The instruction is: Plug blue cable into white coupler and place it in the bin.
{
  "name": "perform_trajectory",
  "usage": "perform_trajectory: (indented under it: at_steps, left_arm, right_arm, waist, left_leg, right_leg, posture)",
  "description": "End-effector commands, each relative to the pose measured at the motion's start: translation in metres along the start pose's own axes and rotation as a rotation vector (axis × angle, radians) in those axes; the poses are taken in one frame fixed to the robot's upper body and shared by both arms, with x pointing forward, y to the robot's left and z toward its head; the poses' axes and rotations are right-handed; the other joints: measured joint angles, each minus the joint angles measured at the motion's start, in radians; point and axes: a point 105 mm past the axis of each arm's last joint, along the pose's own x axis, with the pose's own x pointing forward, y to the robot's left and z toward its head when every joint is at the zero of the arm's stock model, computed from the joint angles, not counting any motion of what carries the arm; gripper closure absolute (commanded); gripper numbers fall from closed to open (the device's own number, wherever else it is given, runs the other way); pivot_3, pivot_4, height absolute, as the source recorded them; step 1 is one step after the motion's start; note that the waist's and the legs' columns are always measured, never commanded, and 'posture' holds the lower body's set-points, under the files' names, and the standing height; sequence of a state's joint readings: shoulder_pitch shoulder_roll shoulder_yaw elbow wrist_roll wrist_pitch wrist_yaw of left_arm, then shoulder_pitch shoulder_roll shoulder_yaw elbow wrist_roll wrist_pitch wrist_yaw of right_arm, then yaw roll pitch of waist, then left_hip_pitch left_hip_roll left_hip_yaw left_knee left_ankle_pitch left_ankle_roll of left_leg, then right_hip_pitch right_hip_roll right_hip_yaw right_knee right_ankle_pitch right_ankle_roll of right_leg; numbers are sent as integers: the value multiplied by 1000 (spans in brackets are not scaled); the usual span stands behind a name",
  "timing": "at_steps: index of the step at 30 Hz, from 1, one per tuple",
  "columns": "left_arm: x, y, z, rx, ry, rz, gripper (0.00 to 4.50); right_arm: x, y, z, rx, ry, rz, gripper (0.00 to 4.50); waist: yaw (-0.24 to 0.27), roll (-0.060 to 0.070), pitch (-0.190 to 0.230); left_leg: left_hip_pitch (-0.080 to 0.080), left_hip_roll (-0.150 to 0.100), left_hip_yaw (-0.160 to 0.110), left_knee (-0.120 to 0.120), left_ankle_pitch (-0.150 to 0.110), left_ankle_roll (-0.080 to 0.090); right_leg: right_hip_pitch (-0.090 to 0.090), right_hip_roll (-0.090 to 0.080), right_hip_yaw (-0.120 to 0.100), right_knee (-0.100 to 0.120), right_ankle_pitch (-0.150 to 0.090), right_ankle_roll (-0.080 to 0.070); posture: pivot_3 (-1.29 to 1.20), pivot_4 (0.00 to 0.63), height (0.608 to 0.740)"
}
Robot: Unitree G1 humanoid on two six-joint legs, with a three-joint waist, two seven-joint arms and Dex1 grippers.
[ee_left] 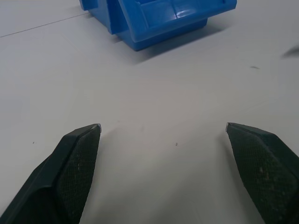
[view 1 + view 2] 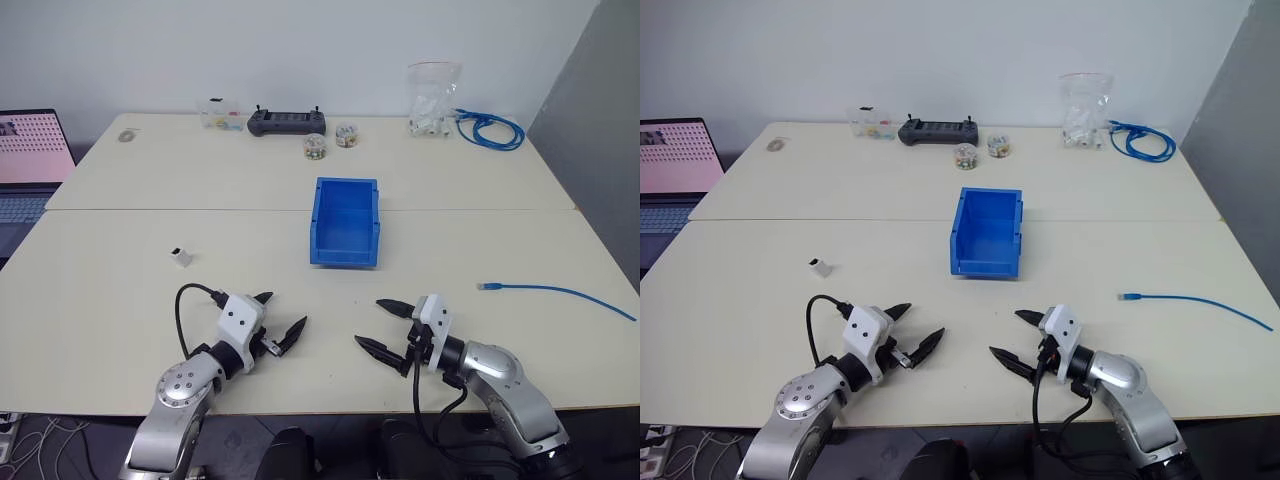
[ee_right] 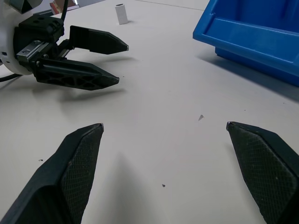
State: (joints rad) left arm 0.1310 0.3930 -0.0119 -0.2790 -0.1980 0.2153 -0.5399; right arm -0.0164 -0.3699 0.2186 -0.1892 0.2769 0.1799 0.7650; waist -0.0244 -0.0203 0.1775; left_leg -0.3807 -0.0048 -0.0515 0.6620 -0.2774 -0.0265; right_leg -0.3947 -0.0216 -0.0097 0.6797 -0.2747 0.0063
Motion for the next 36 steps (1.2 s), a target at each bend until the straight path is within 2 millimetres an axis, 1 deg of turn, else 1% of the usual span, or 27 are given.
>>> perform_trajectory:
  at_steps: [1, 4, 9, 11, 13, 17, 21, 25, 30, 34, 36]
  left_arm:
    - [-1, -3, 15, 23, -53, -13, 0]
    - [-2, -4, 12, 10, -36, -4, 0]
    - [-1, -4, 18, -30, -78, -1, 0]
    - [-1, -8, 20, -25, -76, -24, 0]
    - [-1, -11, 17, -47, -65, -43, 0]
    - [0, -12, 17, -51, -70, -56, 0]
    - [0, -5, 23, -92, -94, -57, 0]
    - [-1, -2, 22, -114, -86, -61, 0]
    - [-1, 4, 24, -104, -100, -57, 0]
    - [-1, 0, 30, -107, -129, -106, 0]
    - [0, -3, 36, -48, -136, -149, 0]
  right_arm:
    - [1, -1, 11, -17, -42, 9, 24]
    - [2, -1, 11, -18, -42, 12, 24]
    - [3, -1, 11, -18, -40, 17, 24]
    - [3, -1, 13, -22, -43, 20, 24]
    - [2, -1, 13, -13, -47, 11, 24]
    - [2, 2, 11, -25, -34, 33, 24]
    - [2, -2, 14, -24, -45, 13, 24]
    - [2, 1, 13, -24, -42, 22, 24]
    - [5, 2, 14, -23, -49, 20, 24]
    - [7, 3, 16, -25, -57, 20, 24]
    - [5, 1, 20, -36, -77, 7, 24]
  waist:
    - [0, 0, 0]
    - [0, 0, 0]
    - [0, 0, 0]
    - [0, 0, 0]
    - [0, 0, 0]
    - [0, 0, 0]
    - [0, 0, 0]
    - [0, 0, 0]
    - [0, 0, 0]
    - [0, 0, 0]
    - [0, 0, 0]
  left_leg:
    - [0, 0, 0, 0, 0, 0]
    - [0, 0, 0, 0, 0, 0]
    - [0, 0, 0, 0, 0, 0]
    - [0, 0, 0, 0, 0, 0]
    - [0, 0, 0, 0, 0, 0]
    - [0, 0, 0, 0, 0, 0]
    - [0, 0, 0, 0, 0, 0]
    - [0, 0, 0, 0, 0, 0]
    - [0, 0, 0, 0, 0, 0]
    - [0, 0, 0, 0, 0, 0]
    - [0, 0, 0, 0, 0, 0]
  right_leg:
    - [0, 0, 0, 0, 0, 0]
    - [0, 0, 0, 0, 0, 0]
    - [0, 0, 0, 0, 0, 0]
    - [0, 0, 0, 0, 0, 0]
    - [0, 0, 0, 0, 0, 0]
    - [0, 0, 0, 0, 0, 0]
    - [0, 0, 0, 0, 0, 0]
    - [0, 0, 0, 0, 0, 0]
    - [0, 0, 0, 0, 0, 0]
    - [0, 0, 0, 0, 0, 0]
    - [0, 0, 0, 0, 0, 0]
  posture:
    - [0, 150, 740]
    - [0, 150, 740]
    - [0, 150, 740]
    - [0, 150, 740]
    - [0, 150, 740]
    - [0, 150, 740]
    - [0, 150, 740]
    - [0, 150, 740]
    - [0, 150, 740]
    - [0, 150, 740]
    - [0, 150, 740]
